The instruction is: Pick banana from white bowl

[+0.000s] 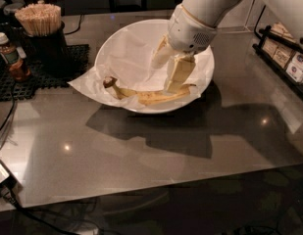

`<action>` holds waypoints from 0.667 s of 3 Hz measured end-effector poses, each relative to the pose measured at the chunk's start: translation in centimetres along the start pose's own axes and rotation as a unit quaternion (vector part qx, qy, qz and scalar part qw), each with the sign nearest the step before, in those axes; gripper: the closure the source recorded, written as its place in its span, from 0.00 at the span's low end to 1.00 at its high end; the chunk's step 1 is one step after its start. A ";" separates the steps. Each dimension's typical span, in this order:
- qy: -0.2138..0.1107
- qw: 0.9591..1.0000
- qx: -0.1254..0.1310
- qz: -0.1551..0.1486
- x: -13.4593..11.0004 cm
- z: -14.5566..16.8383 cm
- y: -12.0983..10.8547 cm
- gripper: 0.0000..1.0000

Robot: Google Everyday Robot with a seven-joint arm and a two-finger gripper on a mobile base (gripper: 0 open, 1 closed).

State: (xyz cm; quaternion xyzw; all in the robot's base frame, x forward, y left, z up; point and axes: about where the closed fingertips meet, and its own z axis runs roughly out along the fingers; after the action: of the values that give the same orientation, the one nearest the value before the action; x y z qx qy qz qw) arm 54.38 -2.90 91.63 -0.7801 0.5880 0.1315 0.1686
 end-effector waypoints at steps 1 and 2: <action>-0.005 1.000 0.000 0.007 0.5 0.7 -0.2 0.37; -0.010 1.000 -0.003 0.016 1.2 1.4 -0.3 0.37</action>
Offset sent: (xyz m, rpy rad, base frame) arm 0.0054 -0.0127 -0.0282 0.0178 0.0543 -0.0394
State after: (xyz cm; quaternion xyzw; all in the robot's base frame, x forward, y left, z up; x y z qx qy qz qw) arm 55.01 -3.29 89.85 -0.7696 0.5983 0.1439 0.1702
